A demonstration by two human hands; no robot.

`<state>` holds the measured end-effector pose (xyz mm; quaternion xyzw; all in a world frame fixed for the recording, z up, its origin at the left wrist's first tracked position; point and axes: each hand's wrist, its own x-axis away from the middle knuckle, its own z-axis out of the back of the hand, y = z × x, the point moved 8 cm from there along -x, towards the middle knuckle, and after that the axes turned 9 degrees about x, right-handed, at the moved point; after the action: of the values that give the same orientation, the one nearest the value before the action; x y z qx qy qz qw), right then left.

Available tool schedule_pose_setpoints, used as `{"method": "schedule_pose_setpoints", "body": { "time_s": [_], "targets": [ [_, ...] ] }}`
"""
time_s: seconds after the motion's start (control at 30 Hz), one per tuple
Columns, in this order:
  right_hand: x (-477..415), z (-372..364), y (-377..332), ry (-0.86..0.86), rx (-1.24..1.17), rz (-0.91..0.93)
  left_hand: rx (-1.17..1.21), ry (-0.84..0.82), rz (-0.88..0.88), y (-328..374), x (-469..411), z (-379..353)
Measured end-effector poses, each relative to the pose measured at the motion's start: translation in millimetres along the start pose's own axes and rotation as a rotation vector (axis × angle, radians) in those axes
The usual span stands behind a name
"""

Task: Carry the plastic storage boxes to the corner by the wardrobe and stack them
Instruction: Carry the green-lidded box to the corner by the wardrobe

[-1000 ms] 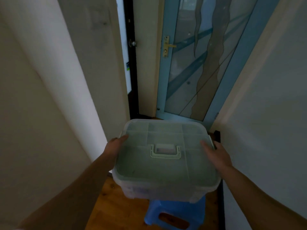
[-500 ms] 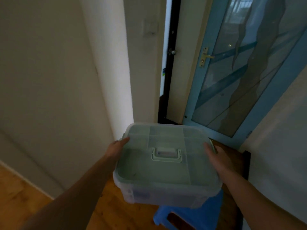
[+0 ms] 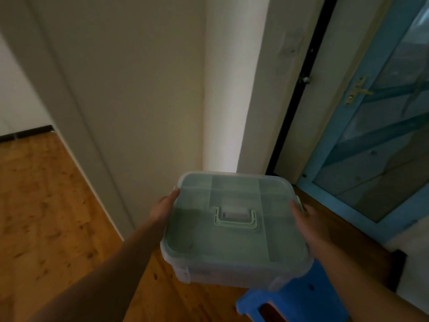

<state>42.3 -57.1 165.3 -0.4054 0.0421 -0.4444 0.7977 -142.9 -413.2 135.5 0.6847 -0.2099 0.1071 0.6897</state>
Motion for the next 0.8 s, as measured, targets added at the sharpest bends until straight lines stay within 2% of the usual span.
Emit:
{"method": "schedule_pose_setpoints", "body": {
  "time_s": [0.2,0.43,0.53,0.57,0.8],
  "targets": [
    [31.8,-56.7,-36.1,-0.034,-0.11,0.047,0.035,0.109,0.0,1.4,14.4,78.4],
    [62.1,-123.1,-80.1,-0.026,-0.057,0.125,0.087,0.215,0.024,-6.2,29.7,174.4],
    [77.0,-152.9,-97.5,-0.078,-0.068,0.148,0.087,0.26,0.033,-10.5,36.8,213.1],
    [95.0,-187.8,-118.6,-0.121,-0.047,0.186,0.129,0.312,0.033,-15.5,45.4,258.9],
    [122.4,-235.7,-153.2,-0.155,0.119,0.254,0.133,0.385,0.029,-22.9,54.2,326.3]
  ]
}}
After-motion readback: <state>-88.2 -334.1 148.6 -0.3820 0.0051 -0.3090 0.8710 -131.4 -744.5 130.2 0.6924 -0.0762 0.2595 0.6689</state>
